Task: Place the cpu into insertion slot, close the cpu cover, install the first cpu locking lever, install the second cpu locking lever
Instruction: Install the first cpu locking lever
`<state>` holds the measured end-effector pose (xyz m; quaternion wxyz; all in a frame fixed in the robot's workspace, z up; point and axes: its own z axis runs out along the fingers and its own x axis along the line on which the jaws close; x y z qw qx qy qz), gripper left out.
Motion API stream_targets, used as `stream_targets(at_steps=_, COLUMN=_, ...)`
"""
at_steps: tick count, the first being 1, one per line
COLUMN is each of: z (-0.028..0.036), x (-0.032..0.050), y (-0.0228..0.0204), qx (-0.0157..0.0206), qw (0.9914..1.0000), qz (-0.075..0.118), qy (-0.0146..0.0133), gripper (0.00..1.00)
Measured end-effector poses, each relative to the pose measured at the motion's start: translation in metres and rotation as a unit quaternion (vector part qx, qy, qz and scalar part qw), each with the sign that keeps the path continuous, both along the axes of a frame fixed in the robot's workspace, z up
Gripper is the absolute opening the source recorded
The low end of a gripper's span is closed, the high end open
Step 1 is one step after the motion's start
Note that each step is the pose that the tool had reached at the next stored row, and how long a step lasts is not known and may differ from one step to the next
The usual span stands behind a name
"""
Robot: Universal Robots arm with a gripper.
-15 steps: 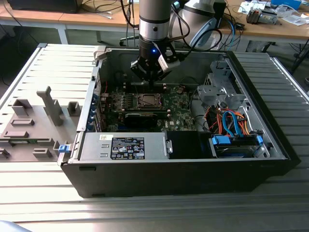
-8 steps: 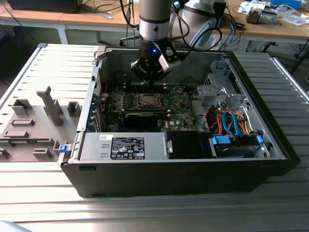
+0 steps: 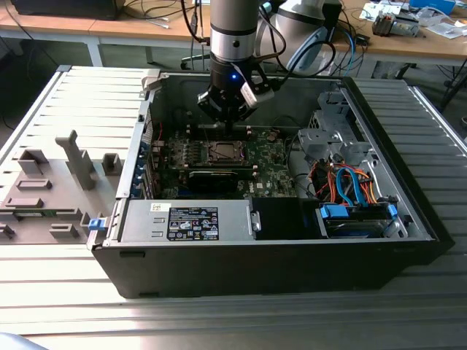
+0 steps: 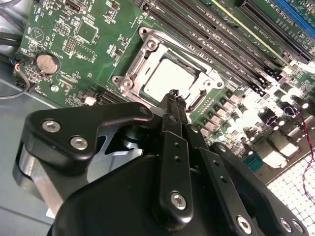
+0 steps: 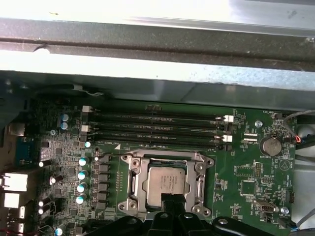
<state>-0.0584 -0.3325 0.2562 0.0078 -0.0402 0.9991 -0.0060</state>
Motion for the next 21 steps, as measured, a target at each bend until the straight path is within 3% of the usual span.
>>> stream_targets(at_steps=3, z=0.0000, x=0.0000, y=0.0001, qx=0.0001, qw=0.99989, qz=0.015, qy=-0.0001, gripper=0.11)
stream_targets(at_steps=21, z=0.0021, x=-0.0080, y=0.0001, qx=0.0008, qw=0.99988, qz=0.015, qy=-0.0006, gripper=0.11)
